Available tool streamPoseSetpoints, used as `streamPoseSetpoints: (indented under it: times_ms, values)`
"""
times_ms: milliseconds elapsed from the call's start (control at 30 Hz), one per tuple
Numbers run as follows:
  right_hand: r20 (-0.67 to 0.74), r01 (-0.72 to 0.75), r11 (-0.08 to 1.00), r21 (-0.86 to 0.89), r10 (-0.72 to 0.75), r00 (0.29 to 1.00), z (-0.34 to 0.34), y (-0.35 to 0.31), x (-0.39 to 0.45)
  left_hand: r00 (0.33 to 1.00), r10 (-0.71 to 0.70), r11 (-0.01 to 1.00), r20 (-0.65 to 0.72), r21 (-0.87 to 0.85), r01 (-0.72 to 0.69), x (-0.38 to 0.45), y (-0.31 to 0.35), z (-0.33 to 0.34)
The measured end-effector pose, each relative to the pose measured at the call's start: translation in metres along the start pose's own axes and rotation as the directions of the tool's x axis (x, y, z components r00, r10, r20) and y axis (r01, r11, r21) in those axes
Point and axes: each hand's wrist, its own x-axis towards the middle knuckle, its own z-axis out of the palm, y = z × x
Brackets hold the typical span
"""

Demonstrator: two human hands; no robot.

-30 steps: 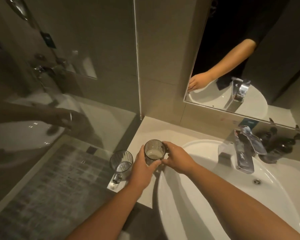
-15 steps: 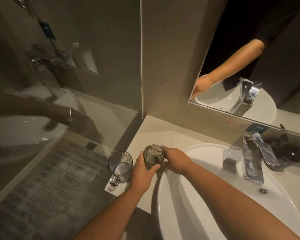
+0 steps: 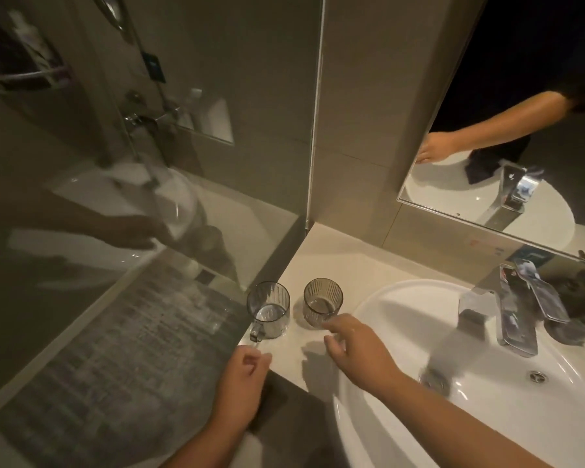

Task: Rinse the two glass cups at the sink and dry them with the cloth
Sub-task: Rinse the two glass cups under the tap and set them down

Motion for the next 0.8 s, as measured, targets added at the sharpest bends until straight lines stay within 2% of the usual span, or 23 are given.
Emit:
streamPoseSetpoints:
  times_ms: [67,100,200,300,633,800]
  values:
    - [0.074,-0.023,0.999,0.043,0.019,0.997,0.023,-0.017,0.002,0.992,-0.002,1.000,-0.126,-0.027,-0.002,0.008,0.005,-0.011]
    - [0.102,-0.045,0.996,0.079,0.037,0.994,0.034,-0.024,0.006,0.990,-0.007,0.999,-0.143,-0.035,0.002,0.014,0.008,-0.012]
    - [0.146,-0.168,0.969,0.183,0.142,0.979,0.056,-0.042,0.021,0.996,-0.016,0.999,-0.089,-0.037,0.013,0.036,0.006,-0.009]
    - [0.165,-0.215,0.947,0.237,0.179,0.970,0.064,-0.049,0.034,0.999,0.009,1.000,-0.042,0.015,-0.008,0.049,0.004,-0.003]
    - [0.187,-0.318,0.923,0.217,0.280,0.942,0.060,-0.047,0.022,0.998,0.042,0.999,0.046,0.018,-0.043,0.052,0.013,-0.005]
    - [0.143,-0.266,0.948,0.174,0.243,0.959,0.027,-0.051,-0.003,0.990,0.115,0.993,0.082,-0.025,-0.113,0.035,0.023,-0.021]
